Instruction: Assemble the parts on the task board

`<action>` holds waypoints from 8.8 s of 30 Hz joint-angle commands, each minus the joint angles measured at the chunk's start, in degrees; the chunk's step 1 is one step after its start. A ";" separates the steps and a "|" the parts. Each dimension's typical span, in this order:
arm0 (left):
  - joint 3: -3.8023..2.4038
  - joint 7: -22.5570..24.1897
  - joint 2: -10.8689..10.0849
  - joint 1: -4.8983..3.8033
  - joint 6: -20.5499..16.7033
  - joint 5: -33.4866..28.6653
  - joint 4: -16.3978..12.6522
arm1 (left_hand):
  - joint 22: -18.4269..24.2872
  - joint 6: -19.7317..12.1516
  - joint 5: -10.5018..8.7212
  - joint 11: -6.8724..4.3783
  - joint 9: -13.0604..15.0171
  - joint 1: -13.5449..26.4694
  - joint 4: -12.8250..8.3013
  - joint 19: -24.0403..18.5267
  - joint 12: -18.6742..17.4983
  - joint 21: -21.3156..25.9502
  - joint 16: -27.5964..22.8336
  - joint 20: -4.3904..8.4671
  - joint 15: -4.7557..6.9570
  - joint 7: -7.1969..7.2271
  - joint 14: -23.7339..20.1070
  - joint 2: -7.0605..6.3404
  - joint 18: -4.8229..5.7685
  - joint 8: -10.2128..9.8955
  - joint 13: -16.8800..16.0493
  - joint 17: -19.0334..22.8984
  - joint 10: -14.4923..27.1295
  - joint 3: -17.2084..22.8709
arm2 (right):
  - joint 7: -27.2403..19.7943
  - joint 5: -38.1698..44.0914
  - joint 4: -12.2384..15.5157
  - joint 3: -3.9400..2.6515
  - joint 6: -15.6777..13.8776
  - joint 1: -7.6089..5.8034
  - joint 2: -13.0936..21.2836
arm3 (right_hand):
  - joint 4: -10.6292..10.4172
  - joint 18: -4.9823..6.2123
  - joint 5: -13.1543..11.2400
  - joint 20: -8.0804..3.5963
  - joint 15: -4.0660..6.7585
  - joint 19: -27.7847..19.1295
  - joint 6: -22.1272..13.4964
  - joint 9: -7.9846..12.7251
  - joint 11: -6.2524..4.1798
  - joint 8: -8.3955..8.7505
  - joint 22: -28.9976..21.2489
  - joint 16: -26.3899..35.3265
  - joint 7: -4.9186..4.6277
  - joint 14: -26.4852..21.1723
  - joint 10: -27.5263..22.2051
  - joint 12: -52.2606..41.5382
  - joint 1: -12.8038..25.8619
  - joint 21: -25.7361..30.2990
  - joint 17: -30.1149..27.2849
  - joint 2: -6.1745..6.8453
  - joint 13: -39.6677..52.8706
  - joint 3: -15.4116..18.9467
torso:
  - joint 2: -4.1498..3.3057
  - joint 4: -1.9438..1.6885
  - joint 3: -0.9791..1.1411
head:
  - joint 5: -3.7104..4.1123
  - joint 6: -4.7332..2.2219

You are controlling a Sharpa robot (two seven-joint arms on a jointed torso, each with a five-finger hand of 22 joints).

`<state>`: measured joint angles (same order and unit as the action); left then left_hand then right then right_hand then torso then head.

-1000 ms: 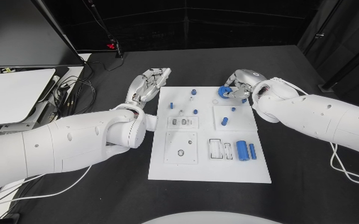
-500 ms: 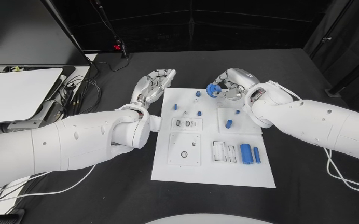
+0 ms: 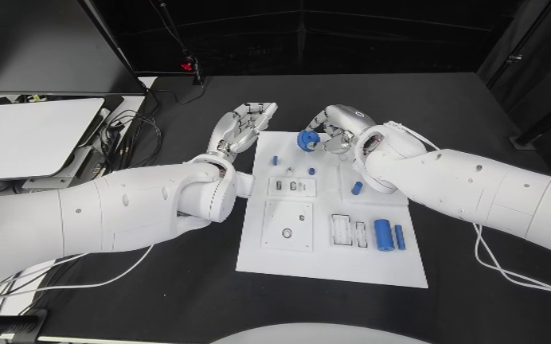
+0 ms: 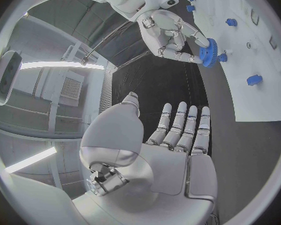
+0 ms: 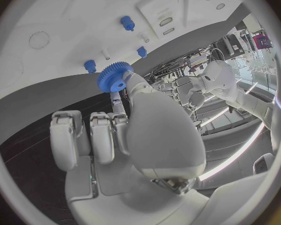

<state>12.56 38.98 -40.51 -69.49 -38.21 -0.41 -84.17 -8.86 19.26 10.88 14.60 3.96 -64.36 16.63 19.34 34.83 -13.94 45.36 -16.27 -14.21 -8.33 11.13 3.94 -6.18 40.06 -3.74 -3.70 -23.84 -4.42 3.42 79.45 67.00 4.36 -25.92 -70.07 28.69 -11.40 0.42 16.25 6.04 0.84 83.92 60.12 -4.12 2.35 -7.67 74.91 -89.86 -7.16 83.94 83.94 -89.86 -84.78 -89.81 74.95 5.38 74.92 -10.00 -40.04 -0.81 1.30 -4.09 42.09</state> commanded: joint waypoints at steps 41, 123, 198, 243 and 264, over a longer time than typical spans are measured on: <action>-0.06 16.01 0.24 -0.11 0.46 0.37 0.25 | -0.06 0.44 0.34 0.07 -0.10 -0.70 0.06 0.08 0.34 -0.37 0.22 -0.19 -0.17 -8.47 0.47 0.04 0.08 0.18 0.00 0.00 -0.53 -0.51 | 1.37 3.89 -7.79 -0.02 9.02 0.46 -5.31 | 0.44 -0.42 -0.61 -0.09 -0.29 6.08 3.32 -1.82 0.39 0.52 15.09 -0.14 1.11 6.06 6.06 -0.14 0.34 -0.19 15.05 -0.91 15.08 0.02 | 0.14 0.15 0.03 | -0.19 0.91; 0.31 15.49 0.52 -0.09 0.91 0.37 1.64 | -0.06 0.55 0.75 0.06 -0.12 -1.11 0.03 0.00 0.43 -0.46 0.23 -0.20 -0.18 -8.46 0.62 0.54 0.08 0.18 0.01 0.01 -0.61 -0.67 | -15.33 -26.26 15.39 0.06 -6.88 -0.85 21.55 | -5.33 -0.42 -2.22 0.40 -1.18 6.08 -8.64 -1.77 0.75 -1.09 15.09 -0.14 -0.01 6.06 6.06 -0.14 8.66 -0.19 15.05 4.39 15.08 8.04 | 0.49 0.54 -0.03 | 4.80 0.02; 0.54 15.42 -0.05 0.09 1.00 0.37 2.03 | -0.03 0.59 0.90 0.05 -0.14 -1.34 0.02 -0.12 0.47 -0.46 0.21 -0.21 -0.18 -8.46 0.67 0.64 0.09 0.16 0.02 0.02 -0.63 -0.84 | -3.02 -12.14 1.33 0.16 5.74 3.43 20.18 | -3.46 -0.42 -4.65 -1.38 1.07 6.08 -9.03 -2.08 -1.36 -4.62 15.09 -0.14 2.16 6.06 6.06 -0.14 -1.15 -0.19 15.05 -0.20 15.08 4.15 | 0.51 0.41 -0.15 | 5.24 1.13; 0.54 15.18 -0.16 0.08 1.02 0.37 1.97 | -0.01 0.60 1.01 0.06 -0.15 -1.48 0.04 -0.23 0.50 -0.45 0.19 -0.22 -0.19 -8.46 0.69 0.70 0.10 0.13 0.03 0.02 -0.63 -1.01 | -7.48 -17.75 4.65 0.11 -7.39 3.56 20.40 | -1.13 -0.42 -2.24 -0.69 0.14 6.08 -0.40 -1.75 0.09 -3.75 15.09 -0.14 1.19 6.06 6.06 -0.14 -2.76 -0.19 15.05 -5.17 15.08 1.66 | 0.67 0.39 -0.26 | 4.54 1.04; 0.56 15.06 0.26 0.08 1.00 0.37 2.42 | -0.02 0.60 1.03 0.06 -0.16 -1.49 0.05 -0.22 0.50 -0.47 0.18 -0.22 -0.19 -8.46 0.69 0.72 0.10 0.13 0.03 0.02 -0.63 -1.04 | 1.47 -13.06 20.96 0.01 -0.78 1.80 17.35 | 0.12 -0.42 -2.11 -0.40 -0.18 6.08 1.23 -1.65 0.53 -3.31 15.09 -0.14 0.73 6.06 6.06 -0.14 -3.27 -0.19 15.05 -4.78 15.08 1.68 | 0.52 0.39 -0.22 | 0.70 2.19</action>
<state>13.17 38.98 -40.35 -69.32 -37.59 -0.40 -81.73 -8.84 19.46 11.60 14.70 3.88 -65.19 16.68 19.34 35.03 -14.16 45.36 -16.27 -14.39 -8.53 11.31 4.76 -6.18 40.06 -3.74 -3.70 -23.95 -5.00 1.60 63.15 87.39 4.42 -28.63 -68.17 46.17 -11.61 0.42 13.98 5.36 1.02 84.05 58.61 -5.66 2.47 -10.95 74.91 -89.86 -6.47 83.94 83.83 -89.86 -87.32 -89.81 74.91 0.57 74.92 -8.22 -39.52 -0.49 1.10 -3.19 44.19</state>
